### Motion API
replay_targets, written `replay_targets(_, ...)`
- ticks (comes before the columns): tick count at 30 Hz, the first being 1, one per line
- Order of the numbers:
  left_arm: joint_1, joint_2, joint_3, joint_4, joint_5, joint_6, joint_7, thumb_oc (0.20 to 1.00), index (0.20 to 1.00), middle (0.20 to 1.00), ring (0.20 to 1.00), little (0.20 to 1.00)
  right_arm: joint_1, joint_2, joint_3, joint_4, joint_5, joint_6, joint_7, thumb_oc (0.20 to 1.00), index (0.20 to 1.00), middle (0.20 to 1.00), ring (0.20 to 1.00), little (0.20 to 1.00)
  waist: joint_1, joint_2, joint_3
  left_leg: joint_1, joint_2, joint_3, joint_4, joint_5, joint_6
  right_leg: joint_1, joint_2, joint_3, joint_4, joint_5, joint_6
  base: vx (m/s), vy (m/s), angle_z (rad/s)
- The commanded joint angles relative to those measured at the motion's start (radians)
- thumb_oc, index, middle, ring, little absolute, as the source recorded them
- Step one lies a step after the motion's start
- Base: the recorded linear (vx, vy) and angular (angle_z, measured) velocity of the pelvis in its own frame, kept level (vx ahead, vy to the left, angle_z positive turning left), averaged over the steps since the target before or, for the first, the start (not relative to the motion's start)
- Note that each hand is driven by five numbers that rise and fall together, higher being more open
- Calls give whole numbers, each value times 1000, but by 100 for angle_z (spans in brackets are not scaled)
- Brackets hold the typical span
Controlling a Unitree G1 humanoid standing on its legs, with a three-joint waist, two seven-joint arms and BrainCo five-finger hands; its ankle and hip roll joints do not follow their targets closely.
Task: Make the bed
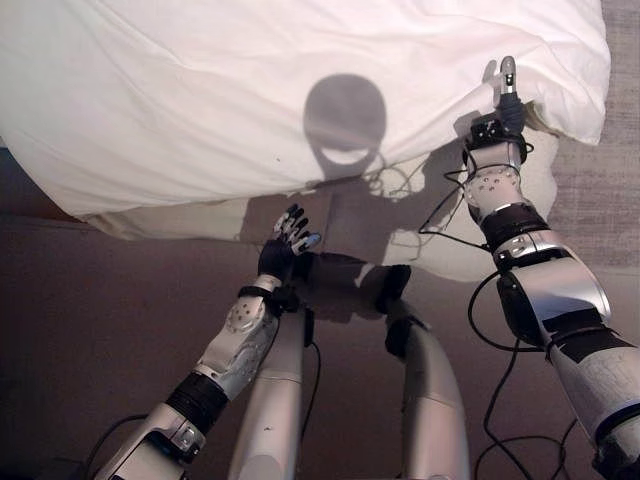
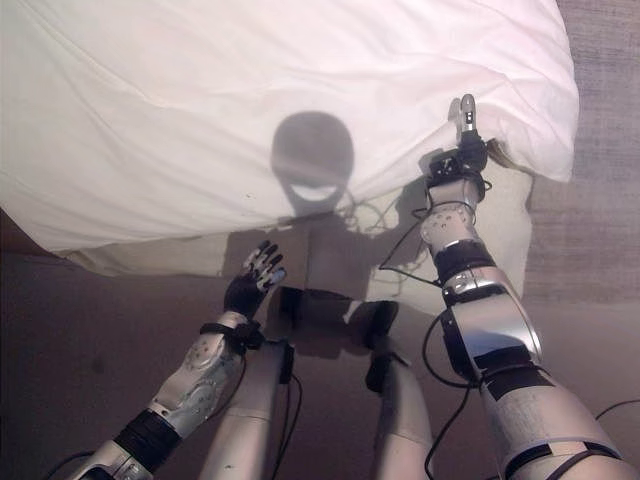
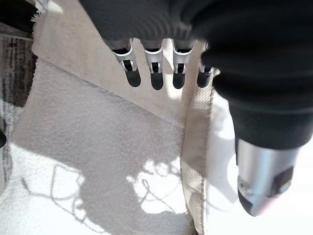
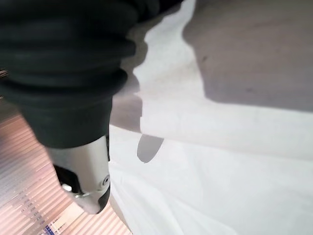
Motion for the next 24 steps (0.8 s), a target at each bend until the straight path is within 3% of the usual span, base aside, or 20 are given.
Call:
replay_targets(1,5,-22,-21,-122,-57,-27,-21,1000,1000,1000,1000,1000,-53,-89,17,-87,-28,-62,3,200,200,200,200,200,-6,47,-28,38,-24,-22,18,-103,46,-3,-8,-9,1,15,97,0,0,0)
replay_targets(5,-32,-59,-33,-130,-142,-36,-45,1000,1000,1000,1000,1000,-5,-42,24,-205,-32,-99,8,200,200,200,200,200,-27,28,-28,32,-21,-19,23,-104,47,-8,-4,-6,-5,22,96,0,0,0)
replay_targets(6,-69,-110,-55,-130,-253,-35,-66,1000,1000,1000,1000,1000,23,-2,30,-273,-39,-117,5,200,200,200,200,200,-48,11,-28,27,-17,-16,26,-105,47,-13,1,-3,-10,25,94,0,0,0)
replay_targets(9,-119,-143,-85,-110,-314,-27,-93,1000,1000,1000,1000,1000,57,28,45,-338,-51,-136,-1,200,200,200,200,200,-66,-4,-28,21,-14,-12,36,-108,48,-19,6,0,-11,28,92,-10,-3,-3)
replay_targets(10,-174,-201,-122,-98,-415,-13,-119,1000,1000,1000,1000,1000,89,69,56,-416,-40,-154,13,200,200,200,200,200,-91,-24,-28,18,-11,-10,43,-113,48,-24,13,5,-15,31,92,-21,-8,-6)
replay_targets(13,-212,-241,-123,-81,-485,-18,-131,1000,1000,1000,1000,1000,136,91,72,-504,-58,-169,13,200,200,200,200,200,-108,-42,-28,14,-7,-7,51,-115,48,-28,19,9,-19,35,90,-18,-25,-6)
replay_targets(16,-276,-332,-131,-78,-594,-41,-132,1000,1000,1000,1000,1000,224,120,94,-661,-105,-197,6,200,200,200,200,200,-141,-73,-28,1,-1,-1,71,-121,50,-37,30,15,-26,43,90,-7,-25,-18)
replay_targets(24,-342,-394,-140,-86,-661,-74,-129,1000,1000,1000,1000,1000,284,119,113,-777,-136,-213,4,200,200,200,200,200,-167,-84,-28,-9,5,1,84,-127,52,-48,38,20,-24,46,93,0,-9,-6)
